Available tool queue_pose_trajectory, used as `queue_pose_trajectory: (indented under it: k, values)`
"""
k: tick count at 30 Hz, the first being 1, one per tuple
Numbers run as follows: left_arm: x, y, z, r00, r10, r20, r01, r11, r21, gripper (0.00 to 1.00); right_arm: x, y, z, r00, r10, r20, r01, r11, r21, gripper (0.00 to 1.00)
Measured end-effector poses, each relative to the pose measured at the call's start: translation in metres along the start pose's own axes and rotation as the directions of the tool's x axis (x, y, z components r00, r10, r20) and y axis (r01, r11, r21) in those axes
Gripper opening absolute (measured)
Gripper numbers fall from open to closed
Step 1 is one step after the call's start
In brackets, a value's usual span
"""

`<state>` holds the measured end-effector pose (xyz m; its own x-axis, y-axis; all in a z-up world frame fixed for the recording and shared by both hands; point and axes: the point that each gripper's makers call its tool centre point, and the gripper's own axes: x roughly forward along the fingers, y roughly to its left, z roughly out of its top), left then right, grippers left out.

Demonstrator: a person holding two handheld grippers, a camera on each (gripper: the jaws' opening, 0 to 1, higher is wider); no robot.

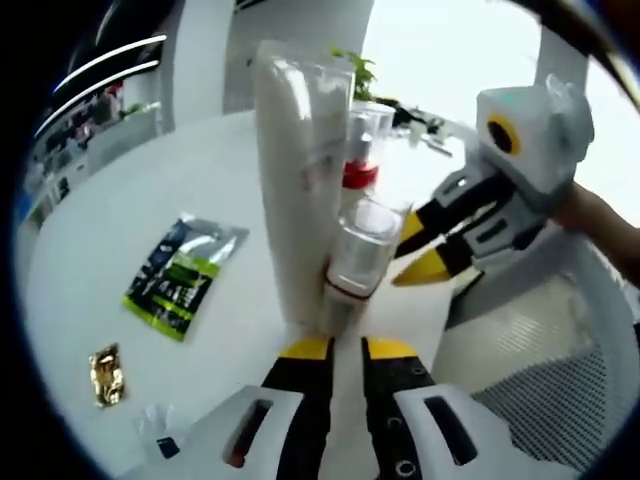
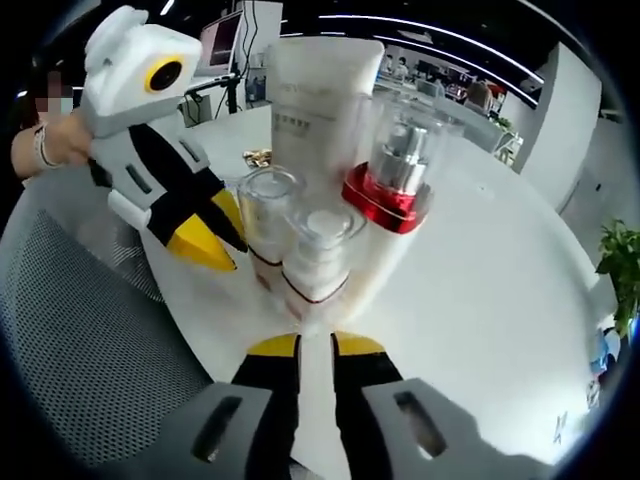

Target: Arrange the skincare products in the storage area until every visible bottle or jar stands upright without overlapping.

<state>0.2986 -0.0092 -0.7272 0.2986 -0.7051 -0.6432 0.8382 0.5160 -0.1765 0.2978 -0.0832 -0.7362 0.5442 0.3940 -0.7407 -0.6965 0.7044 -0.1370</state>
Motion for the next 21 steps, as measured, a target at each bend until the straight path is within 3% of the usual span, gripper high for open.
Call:
queue_pose_trajectory:
  k: [7,21]
  values:
    - [-0.014,0.001,0.003,0.999,0.021,0.03,-0.021,1.0,0.006,0.1,-0.013,0.008,0.006,1.0,0.006,0.02,-0.006,0.999,0.031,0.17]
    - [-0.053,0.014,0.012,0.992,0.089,0.086,-0.088,0.996,-0.008,0.21,-0.039,0.011,0.033,0.995,-0.013,0.097,0.003,0.995,0.103,0.37]
